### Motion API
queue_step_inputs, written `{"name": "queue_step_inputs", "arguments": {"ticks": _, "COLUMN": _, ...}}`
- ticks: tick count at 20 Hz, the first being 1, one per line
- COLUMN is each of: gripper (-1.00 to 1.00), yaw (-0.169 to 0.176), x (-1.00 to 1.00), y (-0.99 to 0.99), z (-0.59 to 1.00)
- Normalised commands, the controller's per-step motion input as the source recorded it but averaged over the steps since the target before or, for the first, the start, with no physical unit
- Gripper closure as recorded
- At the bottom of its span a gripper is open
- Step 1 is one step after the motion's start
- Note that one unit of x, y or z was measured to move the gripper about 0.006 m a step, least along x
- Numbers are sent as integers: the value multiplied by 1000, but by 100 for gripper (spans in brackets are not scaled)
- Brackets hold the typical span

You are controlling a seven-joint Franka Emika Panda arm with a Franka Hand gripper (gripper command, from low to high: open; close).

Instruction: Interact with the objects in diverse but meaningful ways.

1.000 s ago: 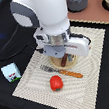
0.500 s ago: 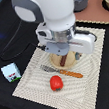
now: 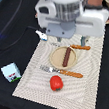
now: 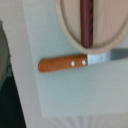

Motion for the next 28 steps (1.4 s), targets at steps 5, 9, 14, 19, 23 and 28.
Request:
{"name": "queue_step_inputs", "arguments": {"ticks": 5, "gripper": -100, "yaw": 108, "x": -402, "y": 148, "z": -132}}
{"name": "queue_step_inputs", "arguments": {"ticks": 9, "gripper": -100, "yaw": 181, "x": -579, "y": 191, "z": -177}}
{"name": "queue_step_inputs", "arguments": {"ticks": 14, "gripper": -100, "yaw": 176, "x": -636, "y": 199, "z": -279}}
{"name": "queue_step_inputs", "arguments": {"ticks": 19, "gripper": -100, "yaw": 168, "x": -695, "y": 266, "z": -386}}
{"name": "queue_step_inputs", "arguments": {"ticks": 23, "gripper": -100, "yaw": 139, "x": -851, "y": 178, "z": -588}}
{"name": "queue_step_inputs", "arguments": {"ticks": 28, "gripper": -100, "yaw": 108, "x": -957, "y": 107, "z": -757}}
